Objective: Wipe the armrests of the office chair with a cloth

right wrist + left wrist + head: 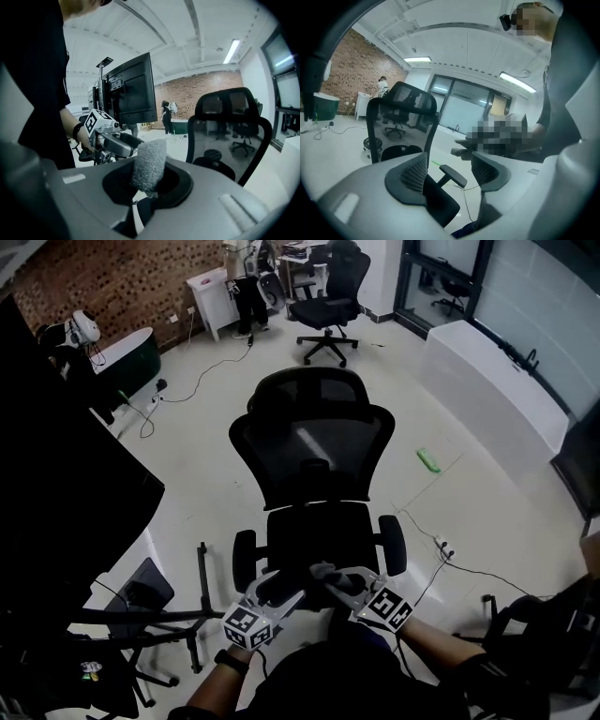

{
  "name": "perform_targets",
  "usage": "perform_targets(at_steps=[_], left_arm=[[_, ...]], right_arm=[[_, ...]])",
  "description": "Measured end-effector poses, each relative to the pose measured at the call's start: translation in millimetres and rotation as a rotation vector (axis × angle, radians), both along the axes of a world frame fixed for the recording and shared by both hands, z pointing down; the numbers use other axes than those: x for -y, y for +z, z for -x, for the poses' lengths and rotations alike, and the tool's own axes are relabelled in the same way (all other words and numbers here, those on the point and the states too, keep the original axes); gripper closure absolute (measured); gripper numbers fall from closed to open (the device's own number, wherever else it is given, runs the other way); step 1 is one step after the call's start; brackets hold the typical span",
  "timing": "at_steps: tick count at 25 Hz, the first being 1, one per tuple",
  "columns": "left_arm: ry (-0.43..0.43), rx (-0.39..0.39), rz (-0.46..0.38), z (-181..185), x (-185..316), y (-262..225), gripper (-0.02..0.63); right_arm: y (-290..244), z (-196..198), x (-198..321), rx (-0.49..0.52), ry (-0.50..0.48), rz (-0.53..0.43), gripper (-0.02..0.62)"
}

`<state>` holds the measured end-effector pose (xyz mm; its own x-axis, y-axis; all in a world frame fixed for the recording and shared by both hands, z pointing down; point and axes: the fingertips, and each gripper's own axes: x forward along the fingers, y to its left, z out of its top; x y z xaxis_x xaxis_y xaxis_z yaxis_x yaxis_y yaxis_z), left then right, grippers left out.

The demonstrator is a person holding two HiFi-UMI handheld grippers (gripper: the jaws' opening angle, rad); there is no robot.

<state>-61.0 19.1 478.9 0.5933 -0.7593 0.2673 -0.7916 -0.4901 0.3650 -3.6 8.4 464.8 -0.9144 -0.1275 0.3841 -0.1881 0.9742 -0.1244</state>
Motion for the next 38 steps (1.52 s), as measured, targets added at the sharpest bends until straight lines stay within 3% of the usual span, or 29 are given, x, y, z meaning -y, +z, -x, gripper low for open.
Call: perform_targets(at_steps=[7, 14, 20, 38], left_arm=[[0.082, -0.017, -0.105, 4.5, -85.9, -34.7, 0.291], [0.129, -0.029, -0.124, 6.4, -170.4, -48.4, 0.291], [0.147, -0.038, -0.158, -2.7, -202.5, -69.0, 0.291], [0.129, -0.053, -0.213, -50.9, -247.5, -95.9, 0.291]], right_arm=[[-43.9, 6.0, -83.0, 0.093, 0.173, -0.033, 0.558], [-60.0, -3.1, -163.0, 0.119, 0.26, -0.029, 0.555], [-77.0, -20.4, -203.7, 0.157, 0.287, -0.038, 0.557], [-125.8, -69.6, -251.8, 0.214, 0.25, -0.121, 0.558]])
